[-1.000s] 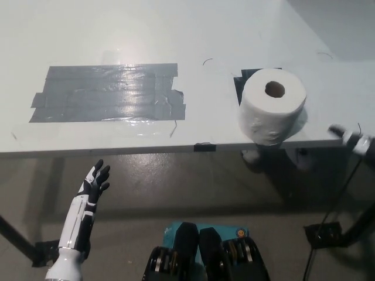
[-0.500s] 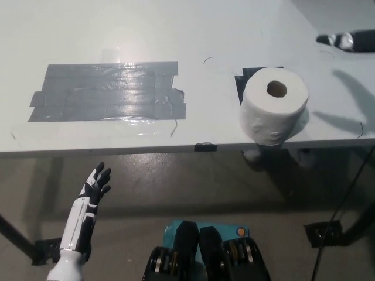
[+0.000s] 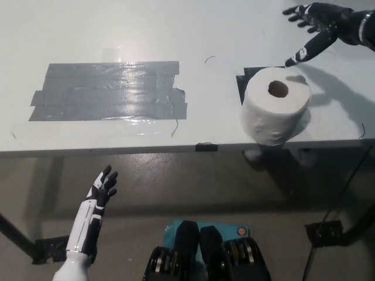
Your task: A toilet paper roll is kept on the black spot on the desk infront of the robot and the robot inserts its right thumb into the hole in the centre to grab the roll. Then it passes the roll to a person.
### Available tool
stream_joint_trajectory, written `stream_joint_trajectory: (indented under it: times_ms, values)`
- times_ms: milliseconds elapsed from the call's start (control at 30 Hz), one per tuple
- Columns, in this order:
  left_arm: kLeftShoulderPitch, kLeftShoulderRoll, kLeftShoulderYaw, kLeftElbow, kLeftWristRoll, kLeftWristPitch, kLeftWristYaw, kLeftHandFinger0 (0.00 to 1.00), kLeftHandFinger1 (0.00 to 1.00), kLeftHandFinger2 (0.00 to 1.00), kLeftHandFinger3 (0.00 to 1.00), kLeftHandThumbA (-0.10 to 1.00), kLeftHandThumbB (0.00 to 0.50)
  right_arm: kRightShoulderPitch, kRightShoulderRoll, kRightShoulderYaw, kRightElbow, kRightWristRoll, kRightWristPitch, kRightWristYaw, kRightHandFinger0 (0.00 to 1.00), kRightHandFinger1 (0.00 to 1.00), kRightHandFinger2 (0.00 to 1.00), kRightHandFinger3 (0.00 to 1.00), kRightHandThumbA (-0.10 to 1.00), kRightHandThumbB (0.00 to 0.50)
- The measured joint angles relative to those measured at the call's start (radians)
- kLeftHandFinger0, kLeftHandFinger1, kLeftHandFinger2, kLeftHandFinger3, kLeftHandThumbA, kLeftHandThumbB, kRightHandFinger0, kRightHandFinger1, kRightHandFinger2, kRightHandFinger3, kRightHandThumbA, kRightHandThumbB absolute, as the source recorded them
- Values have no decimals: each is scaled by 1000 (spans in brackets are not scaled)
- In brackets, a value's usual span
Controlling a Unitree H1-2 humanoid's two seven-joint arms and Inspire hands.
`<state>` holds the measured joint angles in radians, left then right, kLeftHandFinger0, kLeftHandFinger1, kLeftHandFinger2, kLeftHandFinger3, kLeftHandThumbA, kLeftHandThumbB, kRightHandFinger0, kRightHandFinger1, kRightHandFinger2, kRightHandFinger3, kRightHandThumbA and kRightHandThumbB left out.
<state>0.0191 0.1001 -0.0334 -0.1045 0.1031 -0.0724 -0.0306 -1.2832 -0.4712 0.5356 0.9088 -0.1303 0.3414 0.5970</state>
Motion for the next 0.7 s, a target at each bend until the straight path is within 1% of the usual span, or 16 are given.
stream_joint_trajectory:
  times_ms: [67, 100, 200, 233, 333, 433, 467, 500, 567, 600, 700]
  values:
    - [-1, 0, -6, 0, 2, 0, 0, 1000, 1000, 1000, 1000, 1000, 71, -49, 15, 40, 81, -17, -1, 37, 1000, 1000, 1000, 1000, 1000, 376]
    - [-1, 0, -9, 0, 3, 0, 0, 1000, 1000, 1000, 1000, 1000, 75, -66, 20, 51, 108, -23, -1, 52, 1000, 1000, 1000, 1000, 1000, 356]
    - [-10, 0, -15, 0, 6, 0, 0, 1000, 1000, 1000, 1000, 1000, 78, -127, 36, 87, 188, -46, -7, 104, 1000, 1000, 1000, 1000, 993, 347]
    - [-17, 0, -16, 0, 7, 0, 0, 1000, 1000, 1000, 1000, 1000, 78, -149, 42, 97, 218, -55, -11, 122, 1000, 1000, 1000, 1000, 988, 335]
    - [-37, 1, -20, -1, 8, 0, 0, 1000, 1000, 1000, 1000, 1000, 81, -203, 53, 104, 268, -74, -28, 166, 1000, 1000, 1000, 1000, 984, 334]
    - [-50, 1, -22, -1, 8, -1, 0, 1000, 1000, 1000, 1000, 1000, 89, -231, 56, 104, 286, -90, -48, 193, 1000, 1000, 1000, 1000, 1000, 346]
    - [-51, 1, -23, -1, 8, -1, 0, 1000, 1000, 1000, 1000, 1000, 101, -235, 57, 103, 291, -94, -55, 202, 1000, 1000, 1000, 1000, 1000, 343]
    - [-53, 2, -24, -1, 9, -1, 0, 1000, 1000, 1000, 1000, 1000, 98, -235, 57, 103, 295, -97, -59, 208, 1000, 1000, 1000, 1000, 1000, 342]
    - [-54, 3, -25, -1, 9, -1, 0, 1000, 1000, 1000, 1000, 1000, 95, -235, 60, 103, 307, -107, -74, 223, 1000, 1000, 1000, 1000, 1000, 365]
    - [-54, 3, -26, -1, 10, -1, 0, 1000, 1000, 1000, 1000, 1000, 92, -235, 62, 101, 313, -111, -79, 228, 1000, 1000, 1000, 1000, 1000, 385]
    - [-58, 4, -29, -1, 12, -1, 0, 1000, 1000, 1000, 1000, 1000, 87, -235, 71, 94, 326, -123, -93, 241, 1000, 1000, 1000, 1000, 1000, 403]
